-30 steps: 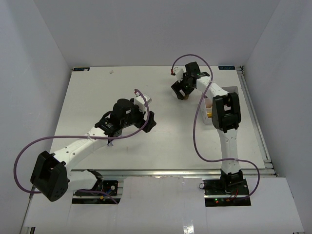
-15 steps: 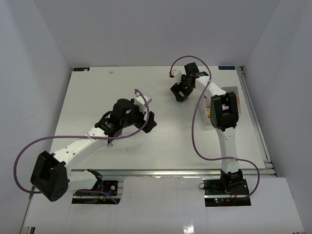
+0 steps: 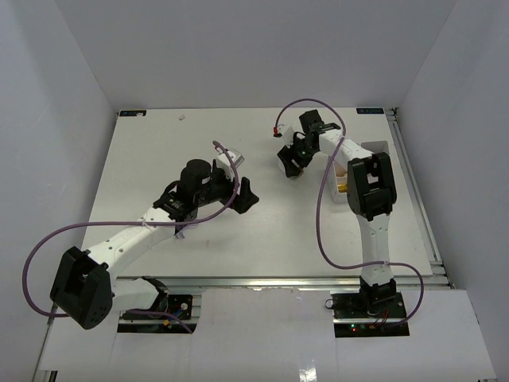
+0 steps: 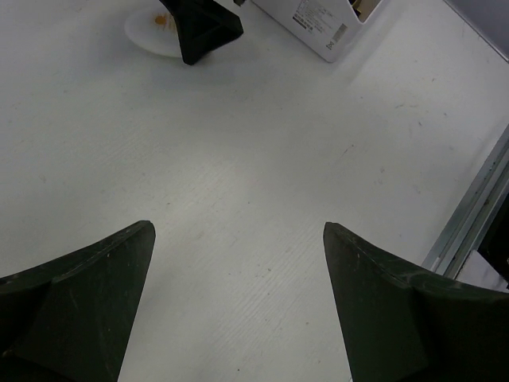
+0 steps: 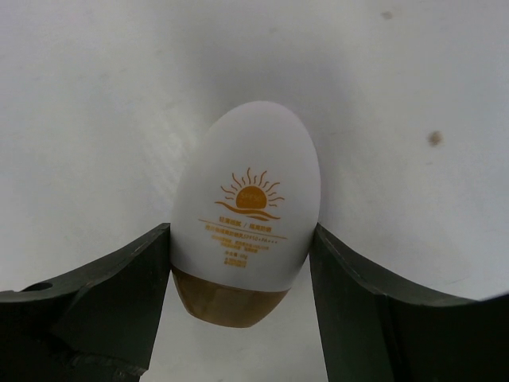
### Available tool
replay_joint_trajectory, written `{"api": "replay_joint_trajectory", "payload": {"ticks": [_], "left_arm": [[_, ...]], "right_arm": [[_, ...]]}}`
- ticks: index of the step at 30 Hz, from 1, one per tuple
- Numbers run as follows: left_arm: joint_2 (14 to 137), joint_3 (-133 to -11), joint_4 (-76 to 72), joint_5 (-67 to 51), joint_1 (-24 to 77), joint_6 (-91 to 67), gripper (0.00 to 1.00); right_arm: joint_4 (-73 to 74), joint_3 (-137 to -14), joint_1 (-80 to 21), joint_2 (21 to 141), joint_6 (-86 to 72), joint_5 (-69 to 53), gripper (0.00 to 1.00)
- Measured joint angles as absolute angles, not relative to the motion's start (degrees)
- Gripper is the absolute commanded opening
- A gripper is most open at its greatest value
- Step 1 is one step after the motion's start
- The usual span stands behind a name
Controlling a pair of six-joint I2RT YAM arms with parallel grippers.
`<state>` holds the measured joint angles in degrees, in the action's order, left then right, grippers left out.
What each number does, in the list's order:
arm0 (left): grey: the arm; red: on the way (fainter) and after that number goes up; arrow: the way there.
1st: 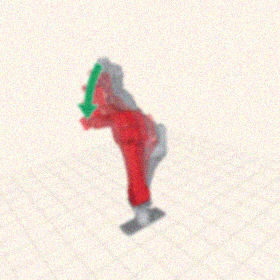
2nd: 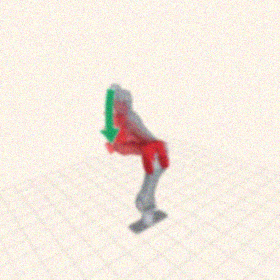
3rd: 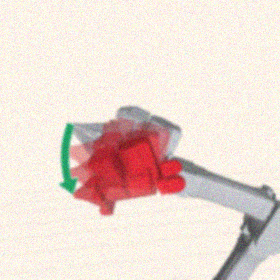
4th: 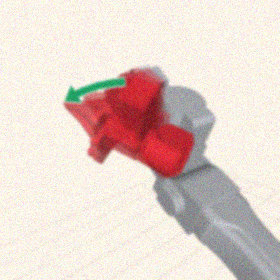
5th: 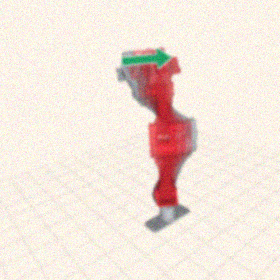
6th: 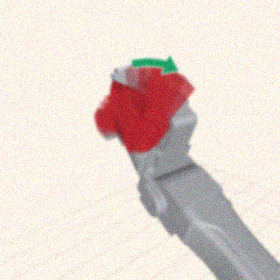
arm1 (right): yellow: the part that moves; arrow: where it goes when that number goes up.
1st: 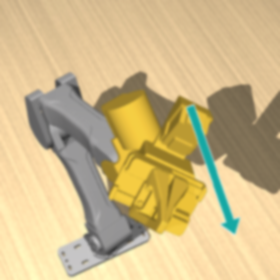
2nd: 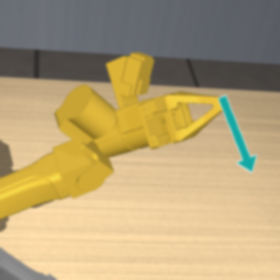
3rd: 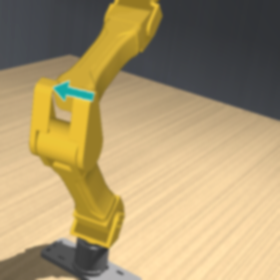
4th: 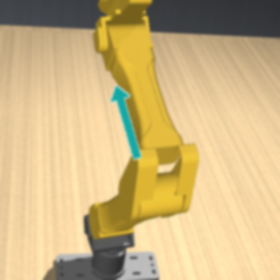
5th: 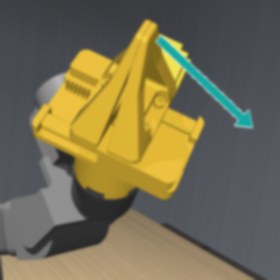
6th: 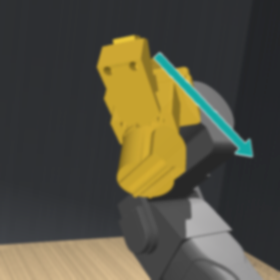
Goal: Organize the makeup
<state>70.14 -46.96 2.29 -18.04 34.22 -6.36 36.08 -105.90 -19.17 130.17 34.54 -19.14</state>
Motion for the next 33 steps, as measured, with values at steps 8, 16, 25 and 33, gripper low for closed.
{"api": "replay_joint_trajectory", "payload": {"ticks": [8,16,25,33], "left_arm": [[73.7,-44.4,-6.4,-24.2,31.0,-18.1,0.98],[74.6,-40.1,-21.9,-30.8,30.9,-38.9,0.98],[79.3,-42.9,-32.8,-33.7,38.0,-49.2,0.9],[84.5,-44.0,-33.9,-33.5,41.2,-52.0,0.81]], "right_arm": [[34.5,-87.1,-22.1,108.1,33.8,-27.7,0.19],[30.5,-69.4,-22.1,81.8,35.6,-36.4,0.19],[28.4,-54.9,-22.5,67.1,37.2,-38.9,0.17],[25.0,-54.6,-23.7,62.6,36.6,-38.4,0.16]]}}
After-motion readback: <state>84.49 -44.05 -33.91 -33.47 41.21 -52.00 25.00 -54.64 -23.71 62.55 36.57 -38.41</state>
